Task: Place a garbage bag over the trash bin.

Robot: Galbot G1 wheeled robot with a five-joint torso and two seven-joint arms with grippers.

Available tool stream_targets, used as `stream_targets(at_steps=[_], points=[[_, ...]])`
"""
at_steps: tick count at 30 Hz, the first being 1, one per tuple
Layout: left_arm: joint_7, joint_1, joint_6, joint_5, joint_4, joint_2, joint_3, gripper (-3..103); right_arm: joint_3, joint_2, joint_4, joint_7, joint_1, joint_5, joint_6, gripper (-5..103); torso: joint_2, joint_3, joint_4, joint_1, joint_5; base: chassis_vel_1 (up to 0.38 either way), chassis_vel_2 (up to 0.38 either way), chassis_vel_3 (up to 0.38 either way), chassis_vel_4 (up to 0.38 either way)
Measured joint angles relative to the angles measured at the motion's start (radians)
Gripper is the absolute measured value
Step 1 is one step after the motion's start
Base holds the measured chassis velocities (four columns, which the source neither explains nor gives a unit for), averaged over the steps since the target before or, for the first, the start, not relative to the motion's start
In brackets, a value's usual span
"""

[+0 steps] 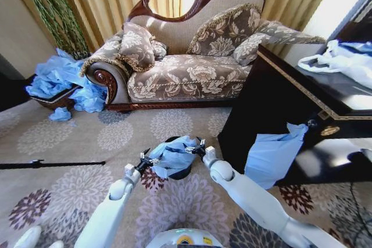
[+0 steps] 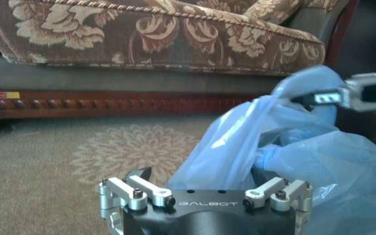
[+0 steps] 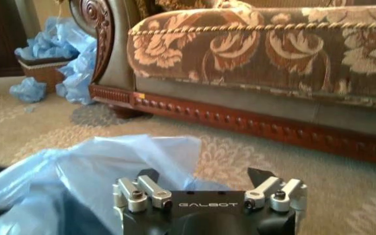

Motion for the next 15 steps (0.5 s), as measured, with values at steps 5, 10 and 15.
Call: stream_targets(at_steps=[5, 10, 15], points=[[0.008, 0.002, 0.000, -0.008, 0.001, 0.002, -0.003, 100, -0.039, 0.007, -0.024, 0.013, 0.057, 0.041, -0.010, 74, 0.000, 0.000, -0.0002, 0.000, -0.0002, 0.000, 0.000, 0.000, 0.000], [0.012, -0.006, 0.000, -0.023, 0.011, 0.004, -0.002, 100, -0.068, 0.031, -0.087, 0.004, 0.106, 0.058, -0.011, 52, 0.000, 0.000, -0.0003, 0.000, -0.0003, 0.000, 0.000, 0.000, 0.000], [0.015, -0.014, 0.001, -0.036, 0.015, 0.008, -0.003, 100, -0.087, 0.066, -0.140, 0.003, 0.164, 0.077, -0.017, 37, 0.000, 0.000, -0.0002, 0.000, -0.0004, 0.000, 0.000, 0.000, 0.000]])
